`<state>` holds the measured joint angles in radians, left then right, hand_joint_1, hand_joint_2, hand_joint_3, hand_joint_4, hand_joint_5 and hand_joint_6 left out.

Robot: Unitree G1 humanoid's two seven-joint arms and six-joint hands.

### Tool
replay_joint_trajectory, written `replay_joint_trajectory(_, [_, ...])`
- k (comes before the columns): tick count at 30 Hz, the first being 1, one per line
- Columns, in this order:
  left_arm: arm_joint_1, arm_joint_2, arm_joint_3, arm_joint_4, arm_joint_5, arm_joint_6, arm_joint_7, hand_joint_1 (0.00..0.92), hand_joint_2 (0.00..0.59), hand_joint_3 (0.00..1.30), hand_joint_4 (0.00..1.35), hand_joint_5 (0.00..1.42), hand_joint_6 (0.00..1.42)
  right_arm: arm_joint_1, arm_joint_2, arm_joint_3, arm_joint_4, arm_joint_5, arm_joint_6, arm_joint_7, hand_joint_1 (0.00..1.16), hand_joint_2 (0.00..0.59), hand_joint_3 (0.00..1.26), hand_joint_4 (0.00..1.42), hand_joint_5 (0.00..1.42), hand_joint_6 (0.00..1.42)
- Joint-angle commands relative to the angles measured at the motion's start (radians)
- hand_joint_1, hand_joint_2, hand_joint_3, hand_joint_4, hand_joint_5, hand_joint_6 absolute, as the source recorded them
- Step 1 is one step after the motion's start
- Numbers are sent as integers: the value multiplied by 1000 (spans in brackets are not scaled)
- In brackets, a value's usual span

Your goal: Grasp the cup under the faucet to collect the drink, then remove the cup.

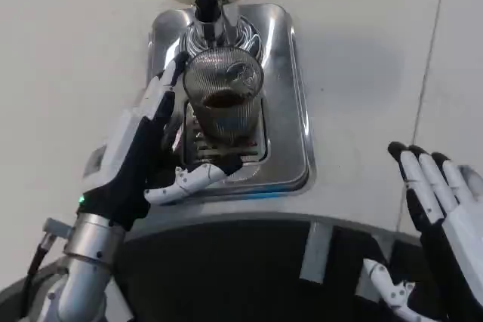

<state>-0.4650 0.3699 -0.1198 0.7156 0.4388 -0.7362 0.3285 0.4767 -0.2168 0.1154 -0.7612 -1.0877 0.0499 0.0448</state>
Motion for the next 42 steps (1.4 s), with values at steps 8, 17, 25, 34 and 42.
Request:
replay_joint_trajectory(8, [-73,-71,-12,135,28,17,118,346,37,0,0,64,65,55,12,-14,-80,21,-7,70,271,427,0,0,0,0])
replay_joint_trajectory(17, [-123,-87,-27,192,50,32,199,351,37,0,0,71,75,62,31,-17,-95,24,0,116,271,425,0,0,0,0])
replay_joint_trajectory(25, [-131,-107,-50,208,63,23,213,356,41,0,0,86,92,45,53,-33,-104,23,7,152,264,429,0,0,0,0])
replay_joint_trajectory(34, [-136,-117,-73,199,73,30,228,357,41,0,0,106,108,23,71,-38,-88,26,15,171,267,424,0,0,0,0])
replay_joint_trajectory(42, [-181,-130,-74,266,83,58,238,380,51,0,0,141,147,18,90,-17,-78,16,18,186,261,428,0,0,0,0])
